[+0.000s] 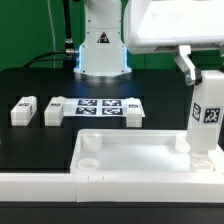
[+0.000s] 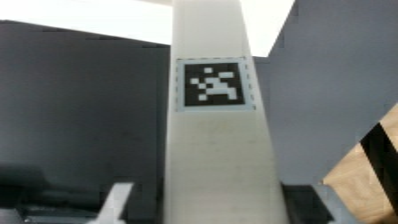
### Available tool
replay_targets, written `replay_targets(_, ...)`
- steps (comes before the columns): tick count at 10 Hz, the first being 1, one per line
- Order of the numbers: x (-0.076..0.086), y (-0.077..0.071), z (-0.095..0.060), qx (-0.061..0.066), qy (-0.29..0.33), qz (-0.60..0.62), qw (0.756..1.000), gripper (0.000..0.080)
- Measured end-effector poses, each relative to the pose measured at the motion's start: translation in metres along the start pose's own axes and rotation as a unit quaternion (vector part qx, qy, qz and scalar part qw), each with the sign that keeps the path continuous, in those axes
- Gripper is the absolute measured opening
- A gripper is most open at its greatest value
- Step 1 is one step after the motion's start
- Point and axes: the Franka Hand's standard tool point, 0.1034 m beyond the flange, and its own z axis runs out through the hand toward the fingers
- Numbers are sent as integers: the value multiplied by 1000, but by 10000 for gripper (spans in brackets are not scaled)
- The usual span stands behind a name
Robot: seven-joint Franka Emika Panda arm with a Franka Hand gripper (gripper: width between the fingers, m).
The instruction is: Assemble desk
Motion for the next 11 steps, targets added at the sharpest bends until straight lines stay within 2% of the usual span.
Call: replay_targets(11, -4, -12, 2, 5, 1, -9, 1000, 290)
